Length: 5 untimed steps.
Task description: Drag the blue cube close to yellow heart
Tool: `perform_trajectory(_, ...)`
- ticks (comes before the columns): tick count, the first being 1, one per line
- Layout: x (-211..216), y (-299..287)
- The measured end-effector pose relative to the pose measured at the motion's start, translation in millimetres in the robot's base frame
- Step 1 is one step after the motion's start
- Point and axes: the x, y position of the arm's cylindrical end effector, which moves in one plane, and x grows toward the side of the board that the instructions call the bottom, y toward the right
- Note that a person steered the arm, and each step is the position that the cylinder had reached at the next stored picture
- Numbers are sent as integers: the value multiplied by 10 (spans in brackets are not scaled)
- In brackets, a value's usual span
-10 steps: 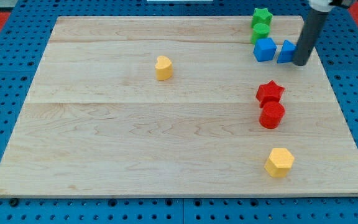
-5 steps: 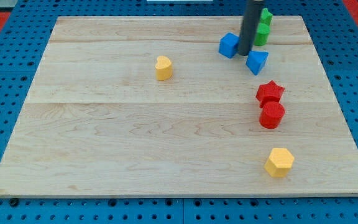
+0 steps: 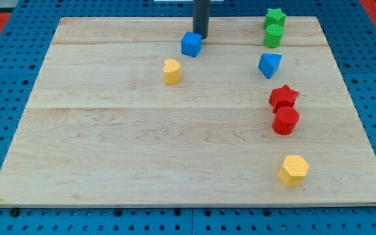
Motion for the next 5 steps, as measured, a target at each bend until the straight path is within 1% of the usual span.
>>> perform_trajectory(4,386,-124)
perform_trajectory(5,566,-256)
